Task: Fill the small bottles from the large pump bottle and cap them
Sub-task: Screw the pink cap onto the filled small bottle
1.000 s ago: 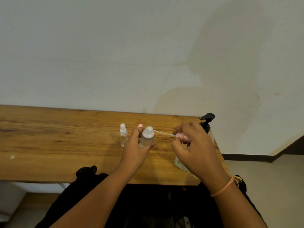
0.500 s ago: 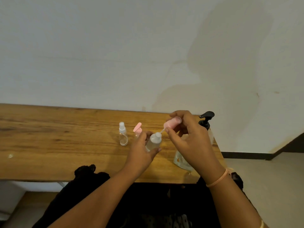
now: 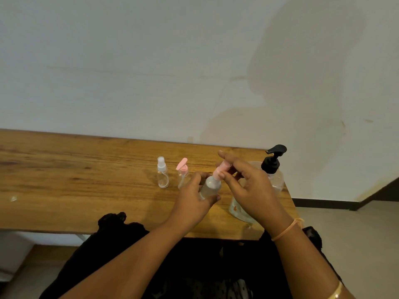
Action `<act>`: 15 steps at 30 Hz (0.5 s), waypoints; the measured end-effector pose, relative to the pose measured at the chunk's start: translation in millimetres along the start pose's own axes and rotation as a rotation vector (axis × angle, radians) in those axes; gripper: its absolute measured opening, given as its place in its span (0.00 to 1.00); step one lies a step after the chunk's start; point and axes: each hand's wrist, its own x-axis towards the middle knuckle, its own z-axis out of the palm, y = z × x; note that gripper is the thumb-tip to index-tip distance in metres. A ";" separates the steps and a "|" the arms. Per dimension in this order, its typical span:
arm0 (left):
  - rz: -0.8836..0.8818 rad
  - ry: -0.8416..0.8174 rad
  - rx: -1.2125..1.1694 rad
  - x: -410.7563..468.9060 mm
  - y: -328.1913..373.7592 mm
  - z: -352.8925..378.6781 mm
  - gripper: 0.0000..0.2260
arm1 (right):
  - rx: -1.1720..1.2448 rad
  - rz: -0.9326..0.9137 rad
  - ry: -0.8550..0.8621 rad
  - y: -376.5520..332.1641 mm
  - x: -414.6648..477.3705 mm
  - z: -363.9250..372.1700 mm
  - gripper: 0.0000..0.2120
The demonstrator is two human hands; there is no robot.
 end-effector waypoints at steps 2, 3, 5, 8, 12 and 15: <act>-0.005 0.000 0.007 0.6 0.5 0.0 0.19 | -0.015 -0.008 -0.016 0.9 -0.1 1.4 0.23; -0.010 -0.002 0.008 1.0 0.9 0.0 0.19 | -0.019 -0.015 -0.018 1.5 0.1 2.0 0.24; -0.018 -0.004 0.003 1.7 1.5 0.0 0.19 | -0.024 -0.028 -0.024 2.4 0.7 3.2 0.25; -0.024 -0.004 -0.002 1.5 2.1 0.1 0.19 | -0.028 -0.054 -0.020 4.3 0.9 4.7 0.24; -0.034 0.004 -0.010 1.7 1.3 0.6 0.19 | -0.036 -0.067 0.025 5.8 3.7 7.4 0.22; -0.044 0.003 -0.019 1.9 -0.6 1.9 0.19 | -0.075 -0.056 0.073 7.5 6.0 11.2 0.15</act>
